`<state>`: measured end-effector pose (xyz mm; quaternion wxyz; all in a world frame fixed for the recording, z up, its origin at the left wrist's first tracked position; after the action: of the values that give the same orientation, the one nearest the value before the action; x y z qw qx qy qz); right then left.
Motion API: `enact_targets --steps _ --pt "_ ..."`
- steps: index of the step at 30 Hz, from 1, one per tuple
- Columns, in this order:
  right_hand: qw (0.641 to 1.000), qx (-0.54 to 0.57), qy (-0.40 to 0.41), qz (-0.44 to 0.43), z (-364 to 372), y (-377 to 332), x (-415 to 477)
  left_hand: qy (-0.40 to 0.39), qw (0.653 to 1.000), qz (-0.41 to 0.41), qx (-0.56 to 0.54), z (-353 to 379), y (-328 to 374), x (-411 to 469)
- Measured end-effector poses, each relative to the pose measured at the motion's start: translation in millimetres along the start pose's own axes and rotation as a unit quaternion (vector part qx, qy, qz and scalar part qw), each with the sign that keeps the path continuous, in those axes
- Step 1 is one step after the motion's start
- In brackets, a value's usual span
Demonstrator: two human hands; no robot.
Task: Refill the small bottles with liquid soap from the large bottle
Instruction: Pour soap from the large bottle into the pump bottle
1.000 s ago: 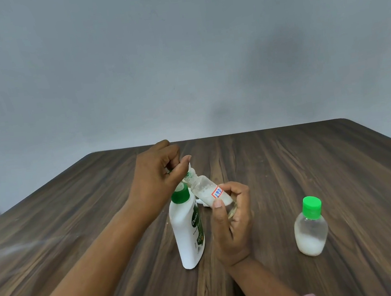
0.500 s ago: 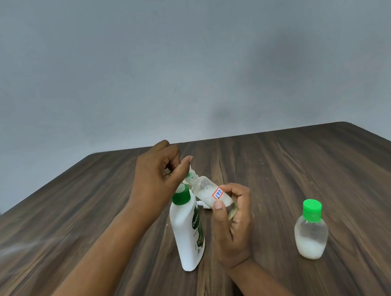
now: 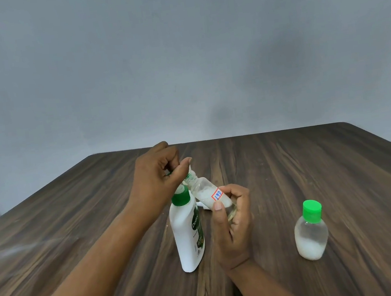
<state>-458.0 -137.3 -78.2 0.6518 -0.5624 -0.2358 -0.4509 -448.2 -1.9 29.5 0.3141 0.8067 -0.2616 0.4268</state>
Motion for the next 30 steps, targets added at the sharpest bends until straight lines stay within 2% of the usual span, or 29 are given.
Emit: enact_targets --steps 9,18,25,30 --pt "0.999 0.003 0.040 0.008 -5.4 3.5 1.1 0.012 1.000 -0.016 -0.024 6.4 -3.0 -11.8" --pt "1.000 0.004 0.003 -0.005 -0.8 -2.2 1.0 -0.018 1.000 0.016 0.005 1.1 3.7 2.9" --pt "0.999 0.003 0.038 0.004 -4.5 2.9 1.1 0.015 1.000 0.001 -0.016 4.7 -0.8 -10.0" --pt "1.000 -0.001 0.022 -0.002 -3.5 0.0 0.2 0.015 1.000 0.002 -0.017 3.3 0.2 -10.2"
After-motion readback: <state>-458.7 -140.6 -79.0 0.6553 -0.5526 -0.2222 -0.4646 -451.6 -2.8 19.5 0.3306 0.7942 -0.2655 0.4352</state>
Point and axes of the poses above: each hand's wrist, its own x-axis towards the middle knuckle, its own z-axis out of the palm, y = z × x, the point moved 7 cm from there along x, towards the middle knuckle, and after that the axes turned 1 degree about -y, right-handed, at the moved point
